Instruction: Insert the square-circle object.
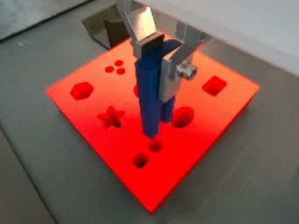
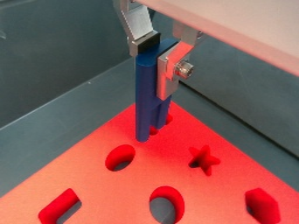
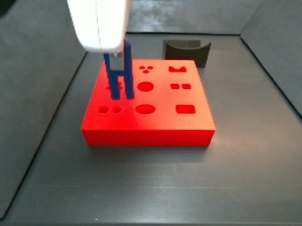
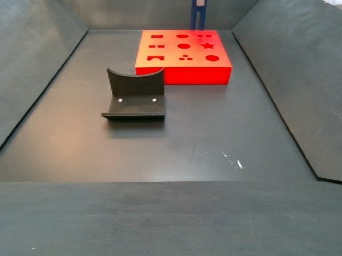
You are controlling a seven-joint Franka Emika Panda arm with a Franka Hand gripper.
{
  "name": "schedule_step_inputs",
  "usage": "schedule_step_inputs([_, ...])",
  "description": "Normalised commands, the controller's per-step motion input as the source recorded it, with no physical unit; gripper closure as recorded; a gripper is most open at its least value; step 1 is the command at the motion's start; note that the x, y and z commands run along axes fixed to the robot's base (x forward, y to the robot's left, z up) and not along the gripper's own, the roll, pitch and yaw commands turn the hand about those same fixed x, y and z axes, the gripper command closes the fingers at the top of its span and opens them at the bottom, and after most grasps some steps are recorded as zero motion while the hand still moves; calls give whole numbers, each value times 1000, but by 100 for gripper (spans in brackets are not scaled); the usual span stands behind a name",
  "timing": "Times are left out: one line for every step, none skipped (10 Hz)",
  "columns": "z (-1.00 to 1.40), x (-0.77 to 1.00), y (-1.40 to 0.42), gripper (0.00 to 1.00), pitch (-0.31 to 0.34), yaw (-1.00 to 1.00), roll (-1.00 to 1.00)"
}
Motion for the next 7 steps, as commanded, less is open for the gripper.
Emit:
schedule_step_inputs([-106,-103,49,100,0,-200,-199])
schedule_step_inputs([0,-117,0,100,14,-137,-179])
schedule_step_inputs([0,-177,0,100,11,-49,-80])
schedule_step_inputs([-46,-217,-43,100,26,-29,-34])
schedule_step_inputs([-191,-257,-31,100,0,-9,-24])
schedule_step_inputs([-183,-351,-37,100,0,0,-61])
schedule_step_inputs([-129,-229,-69,100,-3,0,-71])
